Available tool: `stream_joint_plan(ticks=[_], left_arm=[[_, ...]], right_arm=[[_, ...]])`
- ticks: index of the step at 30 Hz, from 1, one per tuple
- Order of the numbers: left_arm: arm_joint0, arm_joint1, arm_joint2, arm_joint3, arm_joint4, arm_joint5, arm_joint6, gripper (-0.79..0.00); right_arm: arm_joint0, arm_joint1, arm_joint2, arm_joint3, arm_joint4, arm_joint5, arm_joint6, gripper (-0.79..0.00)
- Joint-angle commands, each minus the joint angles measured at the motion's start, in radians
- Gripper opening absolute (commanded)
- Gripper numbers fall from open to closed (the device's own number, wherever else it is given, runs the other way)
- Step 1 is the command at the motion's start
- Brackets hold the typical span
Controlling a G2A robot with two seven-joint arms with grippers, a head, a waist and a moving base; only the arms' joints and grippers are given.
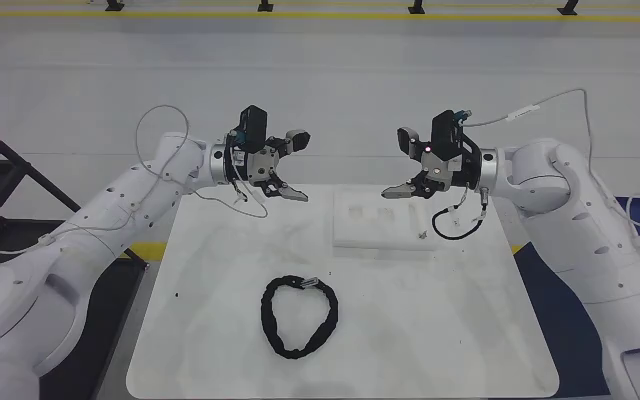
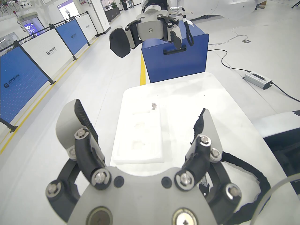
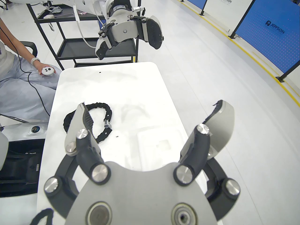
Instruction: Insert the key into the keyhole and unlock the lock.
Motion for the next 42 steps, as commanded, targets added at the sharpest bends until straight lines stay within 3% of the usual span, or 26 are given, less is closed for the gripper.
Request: stream_joint_plan(ticks=[1, 24, 37, 42], left_arm=[[0.0, 0.0, 0.0, 0.0, 0.0, 0.0, 0.0, 0.0], [0.0, 0.0, 0.0, 0.0, 0.0, 0.0, 0.0, 0.0], [0.0, 0.0, 0.0, 0.0, 0.0, 0.0, 0.0, 0.0], [0.0, 0.0, 0.0, 0.0, 0.0, 0.0, 0.0, 0.0]], right_arm=[[0.0, 0.0, 0.0, 0.0, 0.0, 0.0, 0.0, -0.001], [-0.005, 0.0, 0.0, 0.005, 0.002, 0.008, -0.003, 0.0], [-0.035, -0.029, -0.064, 0.191, 0.017, 0.121, 0.004, 0.0], [-0.031, -0.049, -0.098, 0.287, 0.026, 0.21, 0.032, 0.0]])
